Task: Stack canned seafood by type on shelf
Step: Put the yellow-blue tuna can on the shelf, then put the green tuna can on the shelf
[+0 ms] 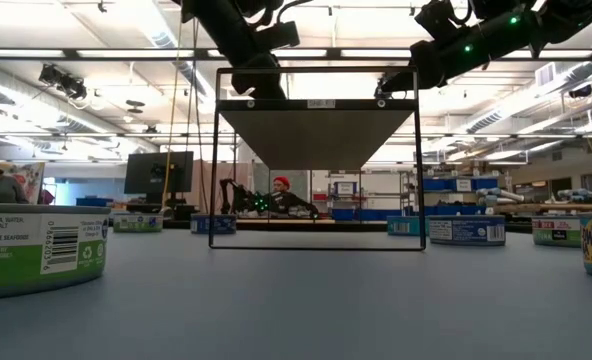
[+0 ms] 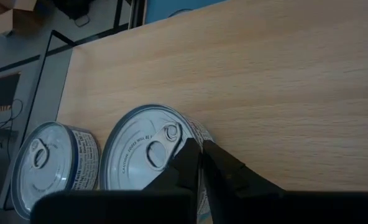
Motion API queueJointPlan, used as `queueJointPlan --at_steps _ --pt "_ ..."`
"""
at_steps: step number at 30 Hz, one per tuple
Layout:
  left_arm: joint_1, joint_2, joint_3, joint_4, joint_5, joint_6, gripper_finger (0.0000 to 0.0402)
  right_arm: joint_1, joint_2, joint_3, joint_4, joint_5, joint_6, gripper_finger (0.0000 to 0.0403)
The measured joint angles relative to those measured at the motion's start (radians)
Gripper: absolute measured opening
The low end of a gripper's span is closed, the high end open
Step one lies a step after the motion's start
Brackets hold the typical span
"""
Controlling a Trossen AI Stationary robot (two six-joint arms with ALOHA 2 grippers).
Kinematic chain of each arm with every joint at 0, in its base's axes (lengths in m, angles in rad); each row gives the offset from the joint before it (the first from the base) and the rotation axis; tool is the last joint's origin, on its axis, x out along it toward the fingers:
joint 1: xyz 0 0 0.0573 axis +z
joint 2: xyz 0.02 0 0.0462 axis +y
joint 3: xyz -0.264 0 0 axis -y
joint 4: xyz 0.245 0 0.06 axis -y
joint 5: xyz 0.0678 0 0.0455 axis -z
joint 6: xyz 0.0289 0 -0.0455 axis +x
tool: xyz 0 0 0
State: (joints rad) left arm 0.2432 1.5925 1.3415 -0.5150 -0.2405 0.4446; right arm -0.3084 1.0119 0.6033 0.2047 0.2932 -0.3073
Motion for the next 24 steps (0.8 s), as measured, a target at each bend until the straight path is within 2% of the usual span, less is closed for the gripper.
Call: queueJointPlan --at_steps 7,9,12,15,18,24 --pt "0.000 0.000 0.000 0.015 -0.003 -0.001 0.0058 0.000 0.000 0.000 0.000 0.000 0.000 0.0009" --pt "-0.002 0.000 0.002 0.025 -0.039 -0.003 0.0062 0.000 0.000 0.000 0.000 0.000 0.000 0.0009" --pt "-0.003 0.000 0.027 0.006 -0.100 0.000 0.0055 0.000 0.000 0.000 0.000 0.000 -0.002 0.0009" --pt "0.012 -0.012 0.037 0.003 -0.101 0.000 0.0032 0.000 0.000 0.000 0.000 0.000 -0.003 0.0009" --pt "0.031 -0.028 0.037 0.007 -0.056 -0.002 0.0006 0.000 0.000 0.000 0.000 0.000 -0.003 0.0009" --pt "0.073 -0.035 0.039 0.007 0.080 -0.011 0.0003 0.000 0.000 0.000 0.003 0.000 -0.002 0.0009"
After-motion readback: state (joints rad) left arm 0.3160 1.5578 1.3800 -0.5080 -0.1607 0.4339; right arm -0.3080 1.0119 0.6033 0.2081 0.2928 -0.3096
